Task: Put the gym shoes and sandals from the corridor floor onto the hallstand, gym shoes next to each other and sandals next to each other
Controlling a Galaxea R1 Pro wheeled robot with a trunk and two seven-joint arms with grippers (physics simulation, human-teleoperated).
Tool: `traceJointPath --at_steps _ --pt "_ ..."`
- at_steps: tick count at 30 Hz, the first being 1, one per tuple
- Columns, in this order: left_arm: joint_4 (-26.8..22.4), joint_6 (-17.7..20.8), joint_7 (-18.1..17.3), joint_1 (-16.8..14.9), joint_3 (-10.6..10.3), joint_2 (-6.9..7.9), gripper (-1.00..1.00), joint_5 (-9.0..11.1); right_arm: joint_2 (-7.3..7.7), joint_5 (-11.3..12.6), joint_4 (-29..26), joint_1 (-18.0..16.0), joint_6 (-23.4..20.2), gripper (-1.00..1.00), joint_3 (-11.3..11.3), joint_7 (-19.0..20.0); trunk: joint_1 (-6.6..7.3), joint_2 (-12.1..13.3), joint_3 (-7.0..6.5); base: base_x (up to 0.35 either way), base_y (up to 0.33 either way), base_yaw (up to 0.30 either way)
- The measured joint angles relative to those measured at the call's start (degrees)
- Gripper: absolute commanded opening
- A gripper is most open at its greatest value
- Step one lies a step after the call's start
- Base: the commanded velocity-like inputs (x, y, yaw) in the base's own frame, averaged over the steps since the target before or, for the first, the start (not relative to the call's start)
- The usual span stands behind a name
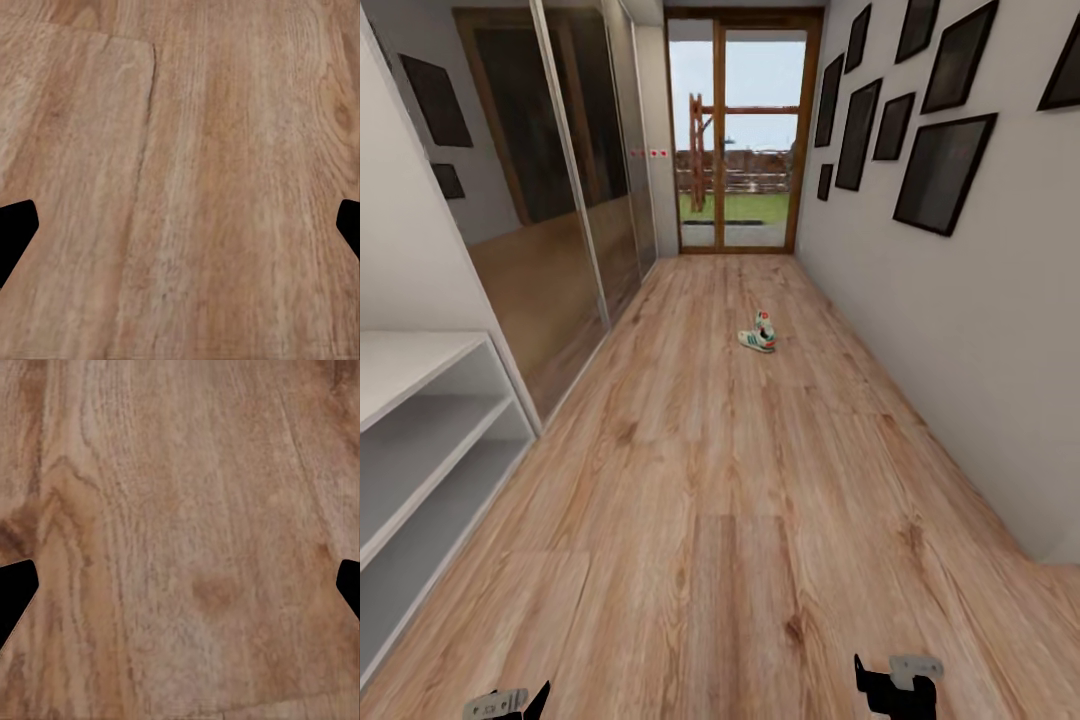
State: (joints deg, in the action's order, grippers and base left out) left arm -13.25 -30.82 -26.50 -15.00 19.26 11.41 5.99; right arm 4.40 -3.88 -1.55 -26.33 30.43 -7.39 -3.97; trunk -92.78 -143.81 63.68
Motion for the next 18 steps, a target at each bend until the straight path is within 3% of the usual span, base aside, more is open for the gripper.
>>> traceJointPath --at_steps 18 --pt "0.0 0.0 0.0 0.0 0.0 0.0 1.0 0.0 0.0 0.0 0.0 0.0 0.0 1.0 0.0 0.0 0.0 0.0 0.0 0.338 -0.107 0.0"
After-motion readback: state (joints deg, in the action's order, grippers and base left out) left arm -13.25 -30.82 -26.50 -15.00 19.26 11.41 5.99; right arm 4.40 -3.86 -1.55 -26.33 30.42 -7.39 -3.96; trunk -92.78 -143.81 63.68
